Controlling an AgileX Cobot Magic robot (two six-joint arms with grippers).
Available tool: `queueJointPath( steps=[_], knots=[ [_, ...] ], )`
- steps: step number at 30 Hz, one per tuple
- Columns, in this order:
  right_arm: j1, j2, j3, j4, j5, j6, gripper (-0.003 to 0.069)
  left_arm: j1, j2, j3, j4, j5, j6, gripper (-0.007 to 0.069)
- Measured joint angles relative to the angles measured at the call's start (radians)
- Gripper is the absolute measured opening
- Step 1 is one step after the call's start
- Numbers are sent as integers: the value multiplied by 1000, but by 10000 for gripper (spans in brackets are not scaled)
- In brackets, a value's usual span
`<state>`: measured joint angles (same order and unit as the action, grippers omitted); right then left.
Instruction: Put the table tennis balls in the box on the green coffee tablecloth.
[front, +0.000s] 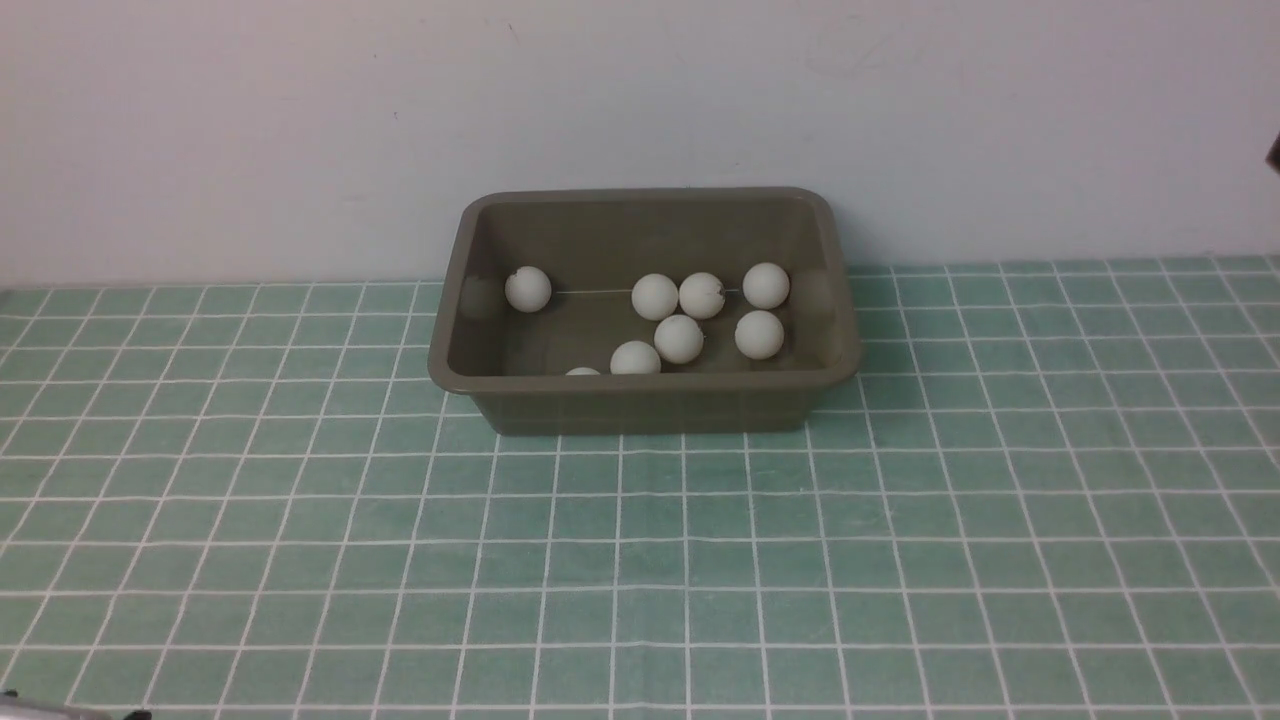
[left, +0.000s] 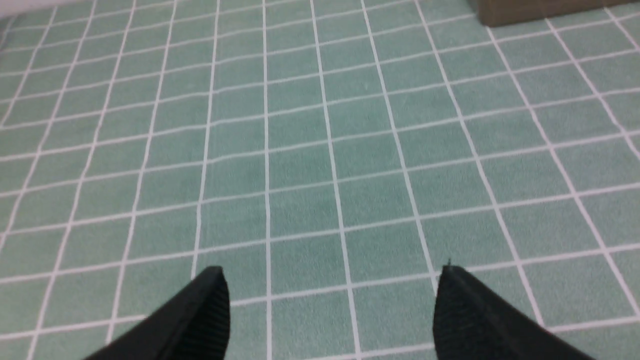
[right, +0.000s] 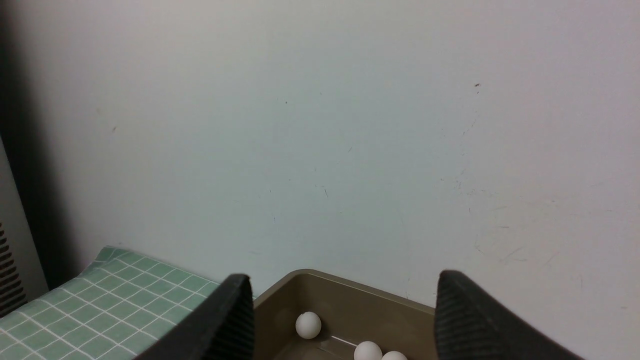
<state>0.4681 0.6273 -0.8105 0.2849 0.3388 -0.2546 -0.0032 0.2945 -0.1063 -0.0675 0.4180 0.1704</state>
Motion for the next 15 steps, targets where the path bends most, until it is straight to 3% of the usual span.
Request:
queueJointPath(
  steps=[15],
  knots=[
    [0, 0, 0, 0, 0, 0, 442, 0, -263, 134, -8, -53, -14, 492]
  ],
)
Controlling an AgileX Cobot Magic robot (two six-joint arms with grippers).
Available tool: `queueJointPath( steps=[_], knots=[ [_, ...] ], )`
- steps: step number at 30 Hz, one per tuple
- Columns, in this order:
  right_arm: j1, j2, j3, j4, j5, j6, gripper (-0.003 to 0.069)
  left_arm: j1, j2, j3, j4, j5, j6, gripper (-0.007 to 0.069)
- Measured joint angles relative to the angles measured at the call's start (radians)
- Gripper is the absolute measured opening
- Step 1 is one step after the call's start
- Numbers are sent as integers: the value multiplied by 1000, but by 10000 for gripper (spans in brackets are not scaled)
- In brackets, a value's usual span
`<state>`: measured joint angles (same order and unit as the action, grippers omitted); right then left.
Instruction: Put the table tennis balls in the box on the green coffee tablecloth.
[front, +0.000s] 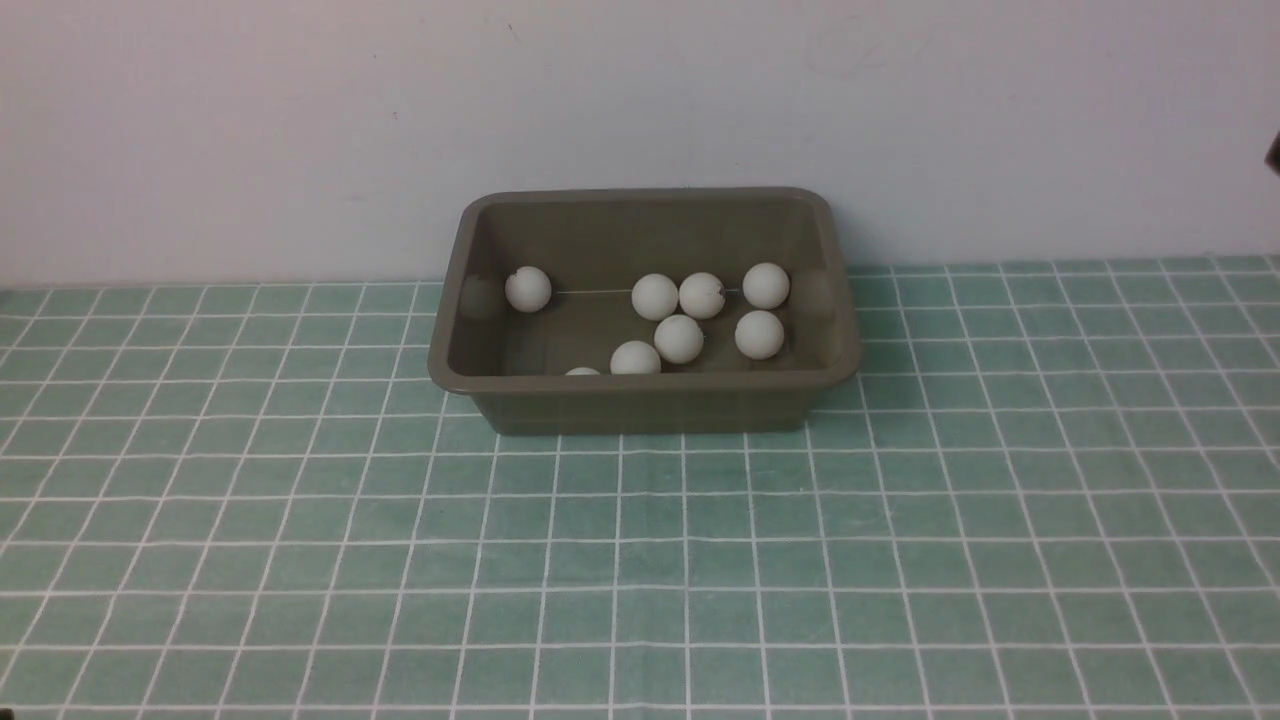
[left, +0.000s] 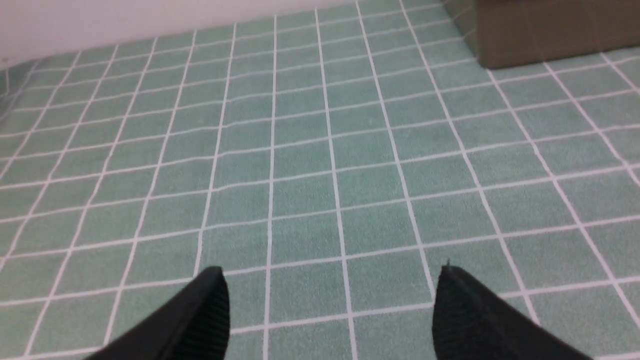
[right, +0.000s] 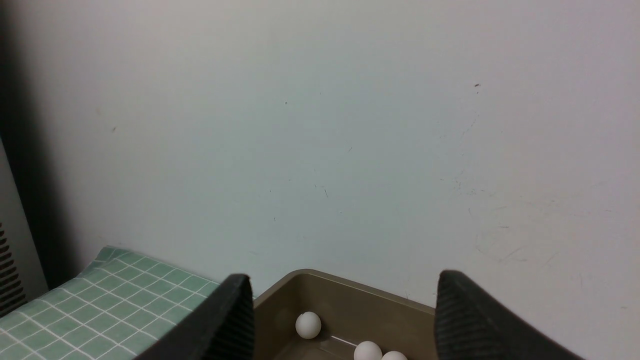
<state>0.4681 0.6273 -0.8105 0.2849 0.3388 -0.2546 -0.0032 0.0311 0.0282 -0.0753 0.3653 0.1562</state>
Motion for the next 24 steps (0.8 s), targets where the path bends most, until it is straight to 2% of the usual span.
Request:
queueJointPath(
  steps=[24],
  knots=[
    [0, 0, 0, 0, 0, 0, 442, 0, -42, -1, 0, 11, -28, 492]
  ],
)
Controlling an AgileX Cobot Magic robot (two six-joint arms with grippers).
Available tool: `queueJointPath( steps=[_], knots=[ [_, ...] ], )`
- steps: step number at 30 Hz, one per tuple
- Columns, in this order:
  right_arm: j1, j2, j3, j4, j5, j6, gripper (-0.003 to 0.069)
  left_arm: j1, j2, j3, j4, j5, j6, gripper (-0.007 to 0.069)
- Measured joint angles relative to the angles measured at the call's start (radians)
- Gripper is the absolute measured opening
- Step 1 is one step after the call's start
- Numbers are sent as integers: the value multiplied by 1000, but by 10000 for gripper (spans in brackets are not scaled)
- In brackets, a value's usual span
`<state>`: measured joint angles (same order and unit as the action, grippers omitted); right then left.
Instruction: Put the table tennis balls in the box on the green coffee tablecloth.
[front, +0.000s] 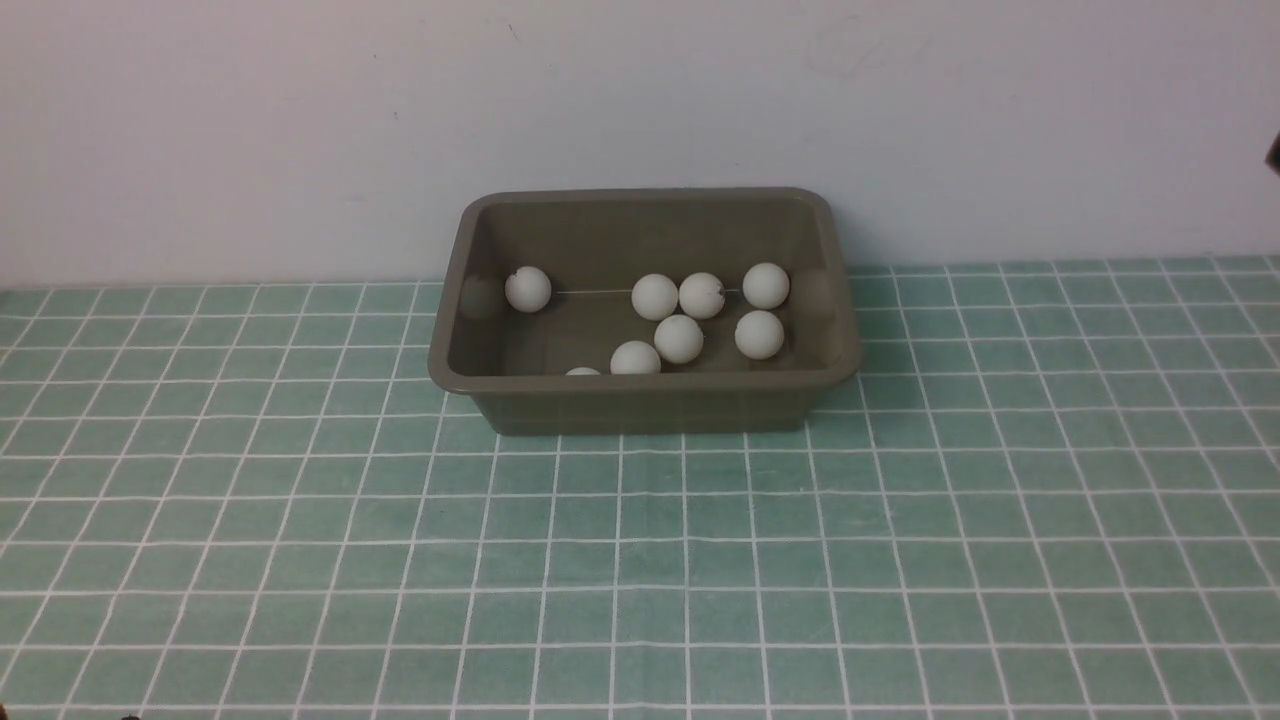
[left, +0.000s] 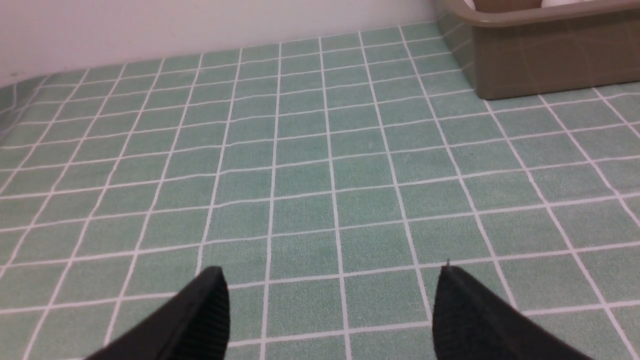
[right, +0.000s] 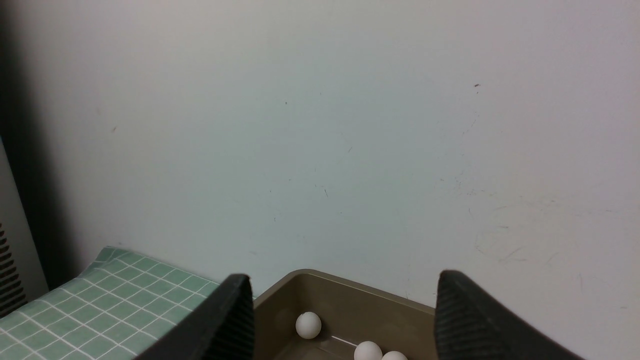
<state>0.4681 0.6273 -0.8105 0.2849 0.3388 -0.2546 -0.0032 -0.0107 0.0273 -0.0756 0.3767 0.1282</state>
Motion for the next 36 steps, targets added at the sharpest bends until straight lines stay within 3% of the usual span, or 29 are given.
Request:
queueJointPath(
  steps=[14, 19, 25, 27, 32, 36],
  knots=[
    [0, 6, 13, -43, 1, -5, 442, 0, 0, 0, 0, 1, 0, 492],
    [-27, 89, 163, -200, 21, -25, 442, 0, 0, 0, 0, 2, 0, 492],
    [-48, 89, 413, -253, 39, -26, 442, 0, 0, 0, 0, 2, 0, 492],
    [-66, 48, 449, -256, 34, -26, 442, 0, 0, 0, 0, 2, 0, 492],
    [-241, -174, 533, -203, 11, -26, 442, 0, 0, 0, -1, 2, 0, 492],
    [-324, -286, 543, -181, 36, -26, 442, 0, 0, 0, -1, 2, -1, 492]
  ],
)
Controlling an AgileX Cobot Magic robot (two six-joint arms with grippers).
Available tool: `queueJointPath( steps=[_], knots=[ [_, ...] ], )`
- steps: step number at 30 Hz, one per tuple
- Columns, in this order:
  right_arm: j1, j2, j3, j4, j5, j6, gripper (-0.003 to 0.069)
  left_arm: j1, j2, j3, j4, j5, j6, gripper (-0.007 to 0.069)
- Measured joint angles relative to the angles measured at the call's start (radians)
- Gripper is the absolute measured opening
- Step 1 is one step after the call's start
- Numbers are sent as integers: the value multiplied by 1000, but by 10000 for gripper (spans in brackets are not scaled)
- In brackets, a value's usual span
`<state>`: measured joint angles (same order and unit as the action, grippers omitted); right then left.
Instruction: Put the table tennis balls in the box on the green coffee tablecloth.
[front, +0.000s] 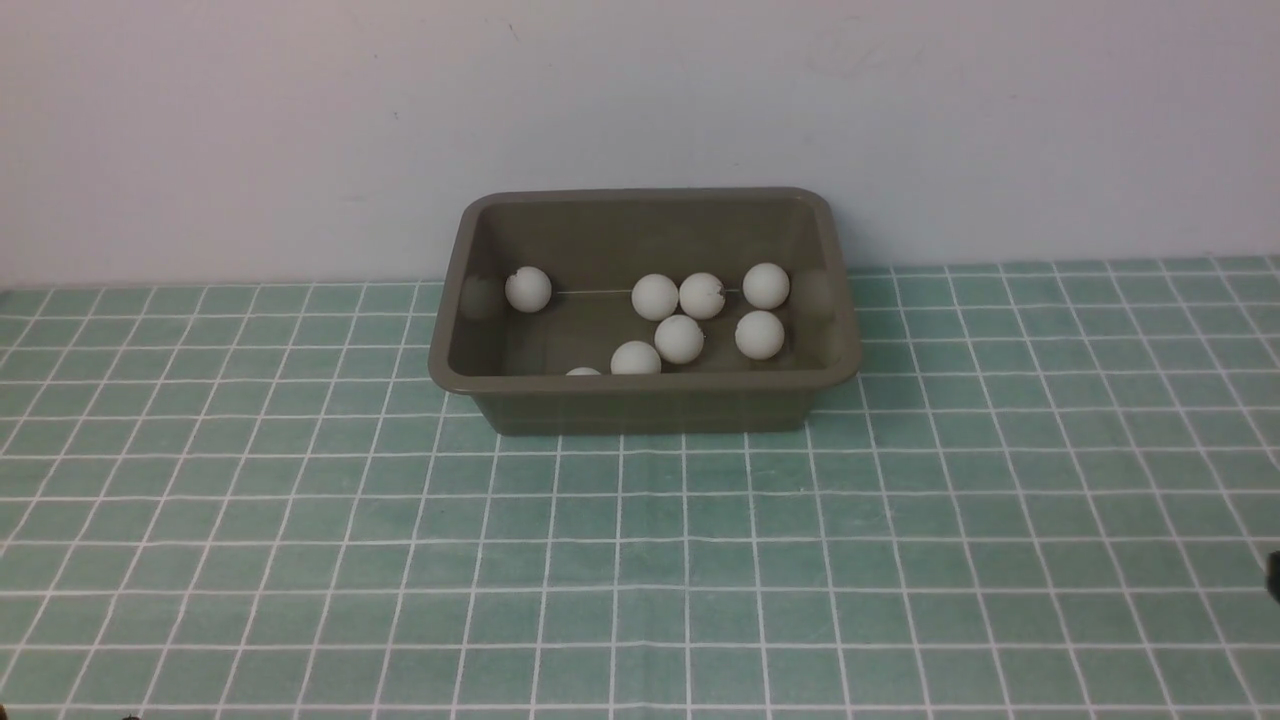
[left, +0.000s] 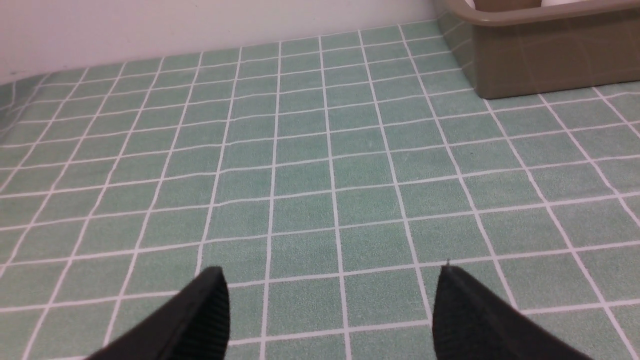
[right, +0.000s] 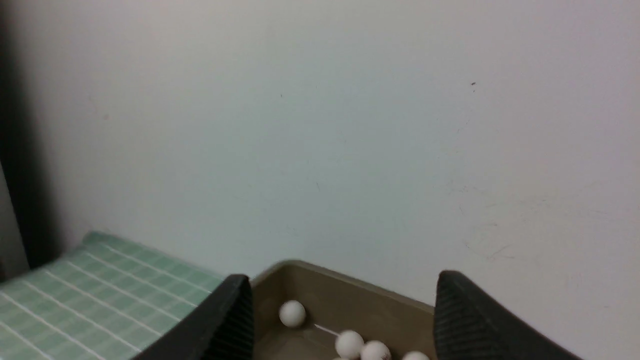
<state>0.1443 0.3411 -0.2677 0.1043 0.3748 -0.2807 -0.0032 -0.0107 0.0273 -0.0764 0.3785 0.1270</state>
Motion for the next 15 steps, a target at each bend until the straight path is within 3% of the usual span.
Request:
queueJointPath(
  steps=[15],
  knots=[
    [-122, -319, 174, 17, 27, 73, 442, 0, 0, 0, 0, 1, 0, 492]
  ],
)
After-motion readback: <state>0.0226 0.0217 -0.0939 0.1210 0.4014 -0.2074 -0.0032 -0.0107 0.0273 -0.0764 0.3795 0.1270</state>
